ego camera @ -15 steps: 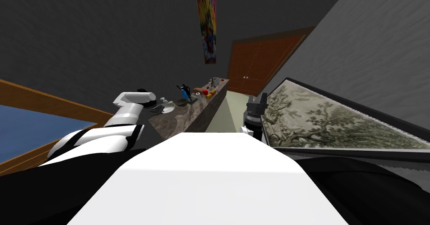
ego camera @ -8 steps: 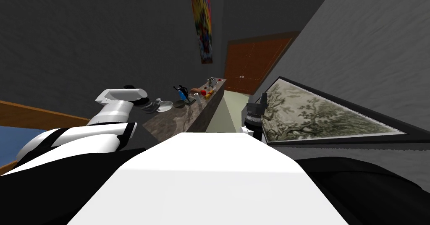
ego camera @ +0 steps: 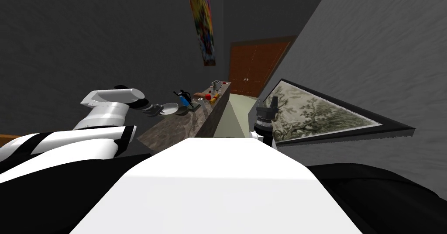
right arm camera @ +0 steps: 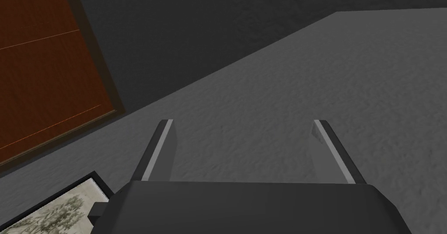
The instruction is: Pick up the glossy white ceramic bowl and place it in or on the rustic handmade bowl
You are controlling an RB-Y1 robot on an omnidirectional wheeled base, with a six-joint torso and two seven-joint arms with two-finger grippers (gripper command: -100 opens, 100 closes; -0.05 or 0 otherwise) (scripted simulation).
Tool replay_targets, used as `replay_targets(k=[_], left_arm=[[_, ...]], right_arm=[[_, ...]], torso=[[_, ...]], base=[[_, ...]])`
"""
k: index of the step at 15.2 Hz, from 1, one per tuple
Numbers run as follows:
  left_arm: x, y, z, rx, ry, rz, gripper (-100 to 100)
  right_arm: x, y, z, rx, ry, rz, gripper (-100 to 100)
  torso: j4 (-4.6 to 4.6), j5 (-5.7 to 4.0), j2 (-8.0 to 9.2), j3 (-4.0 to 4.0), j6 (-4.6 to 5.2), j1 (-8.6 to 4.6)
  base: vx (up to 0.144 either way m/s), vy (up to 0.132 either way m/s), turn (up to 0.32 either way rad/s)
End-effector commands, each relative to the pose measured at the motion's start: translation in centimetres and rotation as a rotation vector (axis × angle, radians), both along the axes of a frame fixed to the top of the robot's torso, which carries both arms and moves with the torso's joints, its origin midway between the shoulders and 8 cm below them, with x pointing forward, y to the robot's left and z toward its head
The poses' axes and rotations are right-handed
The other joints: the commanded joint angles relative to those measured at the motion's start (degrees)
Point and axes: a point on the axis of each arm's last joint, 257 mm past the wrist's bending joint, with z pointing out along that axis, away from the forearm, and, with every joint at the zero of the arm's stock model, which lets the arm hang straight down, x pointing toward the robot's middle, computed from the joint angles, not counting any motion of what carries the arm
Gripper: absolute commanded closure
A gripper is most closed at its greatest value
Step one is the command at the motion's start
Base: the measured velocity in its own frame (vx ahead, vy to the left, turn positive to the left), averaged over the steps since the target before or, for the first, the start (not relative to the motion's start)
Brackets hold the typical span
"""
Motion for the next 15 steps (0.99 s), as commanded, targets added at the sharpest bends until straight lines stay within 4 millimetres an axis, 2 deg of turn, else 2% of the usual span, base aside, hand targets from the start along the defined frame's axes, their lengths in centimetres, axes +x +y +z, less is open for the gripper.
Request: replay_targets(k=[1, 4, 5, 6, 10, 11, 15], left_arm=[[0.7, 0.0, 0.8, -0.011, -0.028, -0.033, 100], [1.4, -0.3, 1.4, -0.028, -0.058, -0.070, 100], [1.0, -0.2, 1.1, -0.022, -0.043, -0.052, 100], [1.1, -0.2, 1.1, -0.023, -0.046, -0.058, -100], [1.1, -0.2, 1.1, -0.022, -0.046, -0.059, -100], [0.6, -0.2, 2.2, -0.028, -0.040, -0.059, -100], [-0.2, -0.2, 3.9, -0.037, -0.029, -0.059, -100]], right_arm=[[0.0, 0.0, 0.0, 0.000, 0.000, 0.000, 0], [0.0, 0.0, 0.0, 0.000, 0.000, 0.000, 0], [0.0, 0.0, 0.0, 0.000, 0.000, 0.000, 0], [0.0, 0.0, 0.0, 0.000, 0.000, 0.000, 0], [0.0, 0.0, 0.0, 0.000, 0.000, 0.000, 0], [0.0, 0.0, 0.0, 0.000, 0.000, 0.000, 0], [0.0, 0.0, 0.0, 0.000, 0.000, 0.000, 0]], torso=[[0.00, 0.00, 0.00, 0.00, 0.00, 0.00], [0.04, -0.05, -0.05, -0.01, -0.02, -0.08], [0.05, -0.05, -0.05, 0.01, -0.02, -0.11], [0.06, -0.05, 0.01, 0.04, -0.09, -0.13], [0.12, -0.05, 0.22, 0.17, -0.13, -0.16], [0.12, -0.05, 0.24, 0.18, -0.13, -0.16], [0.09, -0.05, 0.08, 0.09, -0.14, -0.09]], base=[[0.033, 0.020, -0.187], [0.039, 0.020, -0.138], [0.027, 0.010, -0.062], [0.012, 0.005, -0.012], [0.002, 0.000, -0.001], [0.025, 0.010, 0.023], [0.054, 0.019, 0.022]])
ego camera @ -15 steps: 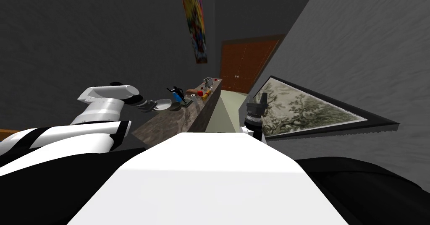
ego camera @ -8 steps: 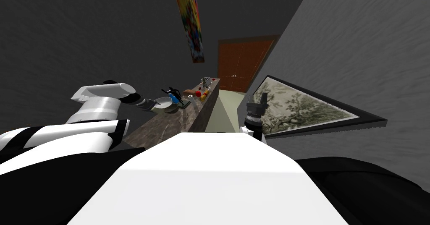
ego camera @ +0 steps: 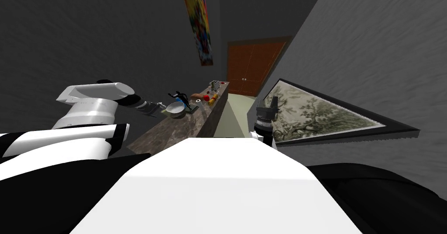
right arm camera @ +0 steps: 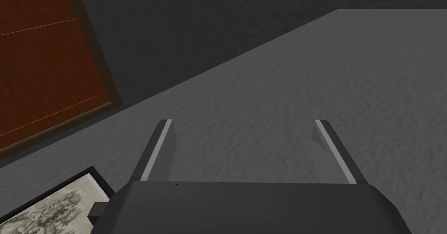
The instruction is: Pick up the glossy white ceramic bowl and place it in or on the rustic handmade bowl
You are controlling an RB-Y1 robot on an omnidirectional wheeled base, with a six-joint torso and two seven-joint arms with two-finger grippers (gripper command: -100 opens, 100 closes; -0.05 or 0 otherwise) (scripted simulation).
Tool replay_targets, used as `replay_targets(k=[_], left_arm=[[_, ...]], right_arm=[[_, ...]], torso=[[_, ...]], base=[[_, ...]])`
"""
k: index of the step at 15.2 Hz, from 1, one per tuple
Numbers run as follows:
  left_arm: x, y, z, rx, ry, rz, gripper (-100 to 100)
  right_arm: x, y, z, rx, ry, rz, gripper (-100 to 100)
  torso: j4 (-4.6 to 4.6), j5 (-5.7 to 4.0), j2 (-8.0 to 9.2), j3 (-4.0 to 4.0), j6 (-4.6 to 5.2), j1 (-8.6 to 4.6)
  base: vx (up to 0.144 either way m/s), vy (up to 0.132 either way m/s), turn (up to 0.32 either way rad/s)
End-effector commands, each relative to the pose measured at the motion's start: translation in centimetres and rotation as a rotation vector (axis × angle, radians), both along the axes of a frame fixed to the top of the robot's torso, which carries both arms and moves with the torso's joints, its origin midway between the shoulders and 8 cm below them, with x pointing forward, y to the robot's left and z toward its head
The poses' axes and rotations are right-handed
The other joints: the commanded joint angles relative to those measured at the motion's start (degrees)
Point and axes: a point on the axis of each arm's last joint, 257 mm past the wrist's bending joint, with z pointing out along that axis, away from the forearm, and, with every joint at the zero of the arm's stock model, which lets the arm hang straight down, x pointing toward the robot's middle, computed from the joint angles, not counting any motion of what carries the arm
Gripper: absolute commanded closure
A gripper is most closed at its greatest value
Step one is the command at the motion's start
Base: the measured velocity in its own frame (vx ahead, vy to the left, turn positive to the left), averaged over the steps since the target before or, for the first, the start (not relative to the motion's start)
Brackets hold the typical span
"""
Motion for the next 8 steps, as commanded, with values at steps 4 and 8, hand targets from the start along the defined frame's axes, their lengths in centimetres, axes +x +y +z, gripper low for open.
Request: replay_targets(k=[4, 8], left_arm=[[-0.56, -0.11, 1.06, -0.006, 0.008, -0.002, -100], [-0.57, -0.11, 1.05, -0.006, 0.008, -0.002, -100]], right_arm=[[0.00, 0.00, 0.00, 0.000, 0.000, 0.000, 0], [0.00, 0.00, 0.00, 0.000, 0.000, 0.000, 0]], torso=[[-0.01, 0.01, 0.03, 0.00, 0.02, -0.02], [0.03, 0.00, 0.17, 0.09, 0.02, -0.06]], base=[[0.039, 0.012, 0.013], [0.001, 0.000, 0.000]])
